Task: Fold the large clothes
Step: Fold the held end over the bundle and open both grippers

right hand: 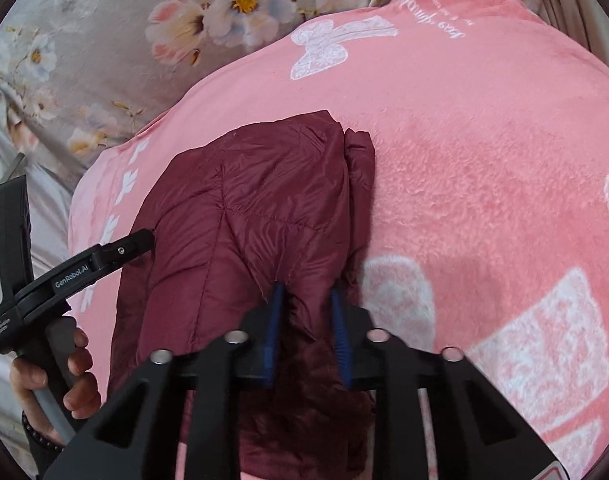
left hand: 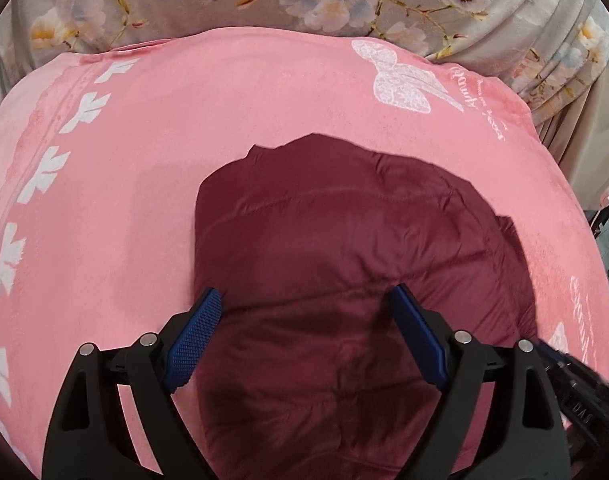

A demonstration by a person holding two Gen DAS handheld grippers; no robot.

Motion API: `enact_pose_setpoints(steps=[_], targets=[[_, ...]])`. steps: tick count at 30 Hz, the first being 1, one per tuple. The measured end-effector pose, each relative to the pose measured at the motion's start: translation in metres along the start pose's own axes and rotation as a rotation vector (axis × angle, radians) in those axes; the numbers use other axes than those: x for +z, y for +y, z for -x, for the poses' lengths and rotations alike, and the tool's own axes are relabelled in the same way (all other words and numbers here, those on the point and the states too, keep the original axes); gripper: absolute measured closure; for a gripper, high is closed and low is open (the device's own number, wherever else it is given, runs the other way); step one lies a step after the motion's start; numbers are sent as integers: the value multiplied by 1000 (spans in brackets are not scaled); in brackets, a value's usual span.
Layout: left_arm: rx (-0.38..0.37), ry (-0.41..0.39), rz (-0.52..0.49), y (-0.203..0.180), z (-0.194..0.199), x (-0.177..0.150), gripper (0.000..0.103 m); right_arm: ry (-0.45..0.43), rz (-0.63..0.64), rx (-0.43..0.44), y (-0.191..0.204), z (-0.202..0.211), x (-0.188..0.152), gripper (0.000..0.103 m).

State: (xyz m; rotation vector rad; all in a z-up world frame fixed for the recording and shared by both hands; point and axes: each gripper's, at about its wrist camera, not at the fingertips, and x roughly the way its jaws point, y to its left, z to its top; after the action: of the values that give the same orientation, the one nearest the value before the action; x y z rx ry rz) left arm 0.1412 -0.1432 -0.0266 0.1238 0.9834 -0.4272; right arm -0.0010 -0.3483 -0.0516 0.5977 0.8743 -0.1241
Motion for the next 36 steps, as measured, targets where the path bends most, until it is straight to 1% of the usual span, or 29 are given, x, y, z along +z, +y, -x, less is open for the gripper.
enact_pose_setpoints(steps=[2, 3, 5, 6, 8, 11, 13, 20, 22, 24, 27, 28, 29, 30, 31, 32, 33, 36], targets=[[-2, 7, 2, 3, 2, -6, 19, -10, -36, 31, -5, 14, -9, 99], [-2, 9, 0, 4, 2, -9, 19, -11, -49, 34, -9, 16, -13, 99], [33, -2, -24, 1, -1, -16, 18, 6, -60, 17, -13, 11, -21, 99], [41, -4, -32, 0, -3, -19, 17, 26, -62, 6, -14, 4, -28, 99], [52, -14, -37, -2, -7, -25, 14, 33, -70, -1, -13, -4, -33, 99], [55, -29, -33, 0, -11, -29, 11, 24, -74, -11, -11, -13, -37, 99], [53, -29, -23, 2, -15, -30, 7, 17, -73, -13, -10, -17, -40, 99], [40, -50, 6, 7, -28, -37, 5, -26, -35, -30, -10, -21, -49, 101], [34, -55, 13, 7, -30, -38, 5, -42, -32, -20, -12, -22, -51, 101], [28, -58, 19, 8, -31, -39, 5, -61, -36, 9, -17, -23, -54, 102], [-6, -64, 38, 13, -28, -39, 5, -62, -92, 68, -29, -21, -54, 101], [-25, -52, 50, 18, -26, -39, 5, -53, -112, 69, -31, -16, -53, 98], [-38, -38, 65, 21, -24, -39, 5, -49, -116, 49, -30, -11, -50, 90], [-55, -22, 96, 29, -18, -39, 5, -52, -111, 29, -28, -5, -47, 76], [-65, -21, 122, 34, -14, -39, 5, -62, -105, 24, -27, 0, -43, 67], [-81, -25, 150, 41, -9, -40, 5, -83, -104, 50, -26, 7, -37, 49], [-96, -24, 174, 46, -6, -39, 5, -94, -113, 72, -25, 10, -33, 38], [-131, 14, 227, 57, -6, -35, 5, -85, -161, 127, -29, 5, -17, 34]])
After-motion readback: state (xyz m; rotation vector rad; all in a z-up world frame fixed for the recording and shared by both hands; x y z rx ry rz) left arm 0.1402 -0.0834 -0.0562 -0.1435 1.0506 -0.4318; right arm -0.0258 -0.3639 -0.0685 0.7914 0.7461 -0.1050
